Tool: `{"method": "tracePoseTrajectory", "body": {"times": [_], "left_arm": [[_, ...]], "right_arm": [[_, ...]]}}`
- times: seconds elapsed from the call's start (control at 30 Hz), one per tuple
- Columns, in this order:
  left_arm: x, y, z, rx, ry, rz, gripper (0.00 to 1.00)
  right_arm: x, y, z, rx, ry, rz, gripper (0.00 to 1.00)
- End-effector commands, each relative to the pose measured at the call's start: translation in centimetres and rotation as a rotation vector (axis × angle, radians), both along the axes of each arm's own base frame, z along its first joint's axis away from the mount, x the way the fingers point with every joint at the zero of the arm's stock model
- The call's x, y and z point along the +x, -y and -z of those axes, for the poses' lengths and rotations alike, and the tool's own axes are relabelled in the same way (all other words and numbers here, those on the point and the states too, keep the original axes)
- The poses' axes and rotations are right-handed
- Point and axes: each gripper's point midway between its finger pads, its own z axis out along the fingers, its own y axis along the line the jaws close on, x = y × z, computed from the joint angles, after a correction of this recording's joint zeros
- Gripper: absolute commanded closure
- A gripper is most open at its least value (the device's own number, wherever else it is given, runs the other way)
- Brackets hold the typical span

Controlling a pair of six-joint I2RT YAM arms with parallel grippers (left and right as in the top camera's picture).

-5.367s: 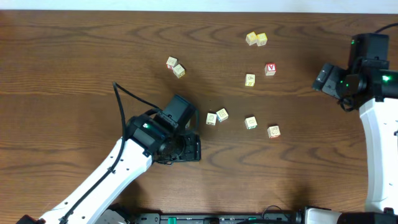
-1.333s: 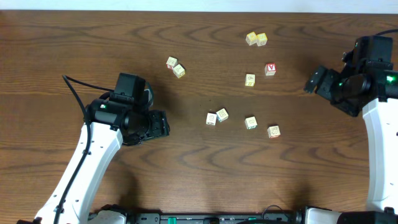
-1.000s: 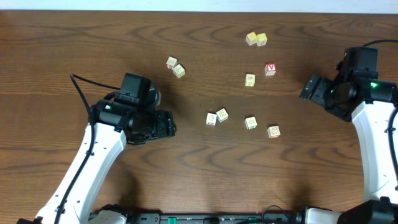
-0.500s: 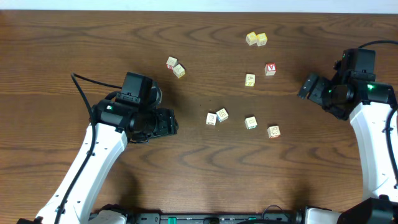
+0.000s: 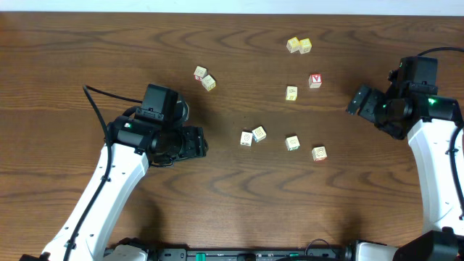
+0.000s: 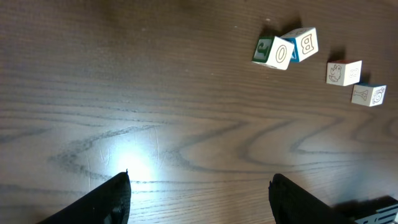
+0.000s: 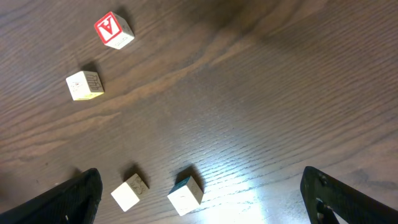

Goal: Lift 4 blocks

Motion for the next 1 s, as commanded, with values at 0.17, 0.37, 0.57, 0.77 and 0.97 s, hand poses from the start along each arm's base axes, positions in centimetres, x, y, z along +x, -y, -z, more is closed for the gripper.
{"method": "tracePoseTrajectory", "body": {"times": [0.17,0.37,0.57,0.77,0.97], "left_arm": [[0.0,0.2,0.5,-0.001,0.004,0.021,0.28],[0.1,0.2,0.5,-0.002,0.007,0.021,0.28],[0.9,0.5,0.2,-0.012,0.041,0.022,0.28],[2.9,1.0,-0.7,-0.037,0.134,0.020,0.33],[3.9,-0.2,-0.3,0.019,0.142,-0.076,0.34]], "right_arm": [[0.1,-0.7,-0.1,0.000,0.011,-0.031,0.01],[0.3,-0.7,-0.2,-0.001,0.021,-0.031,0.01],[0.4,-0.7,-0.3,-0.007,0.026,-0.042,0.01],[0.4,-0.7,-0.3,-0.007,0.028,-0.041,0.01],[0.4,-1.2,-0.3,0.005,0.025,-0.051,0.01]]}}
